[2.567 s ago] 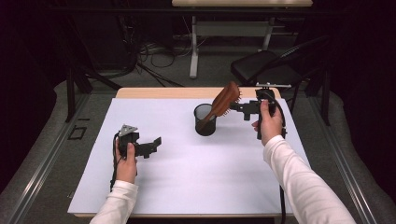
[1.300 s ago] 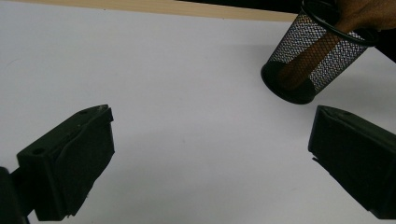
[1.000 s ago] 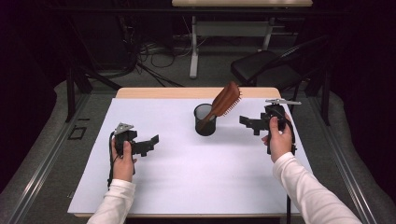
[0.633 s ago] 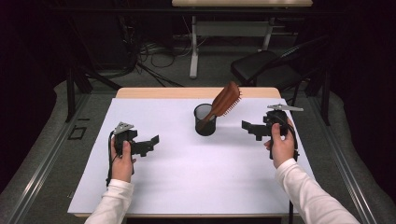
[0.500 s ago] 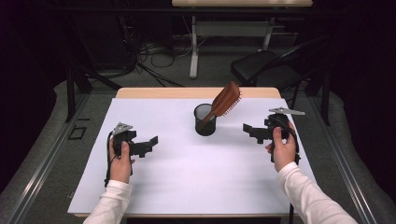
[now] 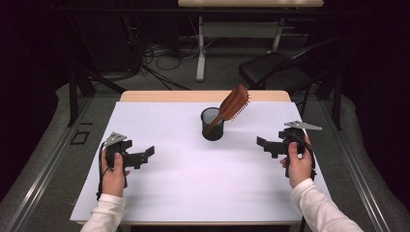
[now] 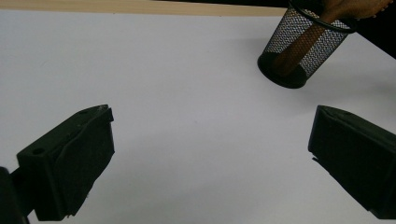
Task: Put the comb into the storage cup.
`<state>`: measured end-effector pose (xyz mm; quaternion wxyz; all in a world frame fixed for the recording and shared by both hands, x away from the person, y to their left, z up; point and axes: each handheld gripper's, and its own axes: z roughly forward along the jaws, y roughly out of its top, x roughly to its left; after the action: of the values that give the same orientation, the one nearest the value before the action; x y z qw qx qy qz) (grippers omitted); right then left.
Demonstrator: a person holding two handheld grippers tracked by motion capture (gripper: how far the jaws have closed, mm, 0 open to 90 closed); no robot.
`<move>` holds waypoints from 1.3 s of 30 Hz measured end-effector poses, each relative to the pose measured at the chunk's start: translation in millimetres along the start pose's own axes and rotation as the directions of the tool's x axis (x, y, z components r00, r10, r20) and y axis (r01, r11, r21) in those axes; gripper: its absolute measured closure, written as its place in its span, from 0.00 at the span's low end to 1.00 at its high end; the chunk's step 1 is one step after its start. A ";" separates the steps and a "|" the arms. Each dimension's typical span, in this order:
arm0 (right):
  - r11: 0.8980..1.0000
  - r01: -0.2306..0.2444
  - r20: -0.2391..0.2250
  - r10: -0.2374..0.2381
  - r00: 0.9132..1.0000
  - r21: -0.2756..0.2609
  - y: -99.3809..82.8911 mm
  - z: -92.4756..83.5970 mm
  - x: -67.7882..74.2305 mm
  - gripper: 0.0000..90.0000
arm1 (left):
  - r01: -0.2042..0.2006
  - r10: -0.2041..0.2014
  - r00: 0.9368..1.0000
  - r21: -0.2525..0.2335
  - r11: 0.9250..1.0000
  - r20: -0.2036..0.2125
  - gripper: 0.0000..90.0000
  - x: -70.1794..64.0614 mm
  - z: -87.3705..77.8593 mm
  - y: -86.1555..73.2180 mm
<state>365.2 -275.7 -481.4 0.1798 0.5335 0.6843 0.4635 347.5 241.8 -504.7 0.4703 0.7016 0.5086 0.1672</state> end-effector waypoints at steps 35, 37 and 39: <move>0.999 0.040 0.042 -0.039 0.998 -0.027 -90.3 -44.0 2.5 0.02 | -0.085 0.085 0.995 -0.004 0.996 0.047 0.00 -5.6 -32.5 -40.4; 0.999 0.049 0.054 -0.048 0.997 -0.019 -92.2 -43.9 1.1 0.02 | -0.096 0.096 0.994 -0.013 0.995 0.050 0.00 -4.6 -33.3 -42.2; 0.998 0.053 0.061 -0.052 0.997 -0.018 -93.4 -43.8 0.4 0.02 | -0.098 0.099 0.994 -0.024 0.995 0.051 0.00 -3.8 -33.6 -43.4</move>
<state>280.1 -294.9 -536.3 0.2179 0.5272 0.6878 0.4489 297.8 256.7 -522.9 0.4818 0.7250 0.4591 0.1774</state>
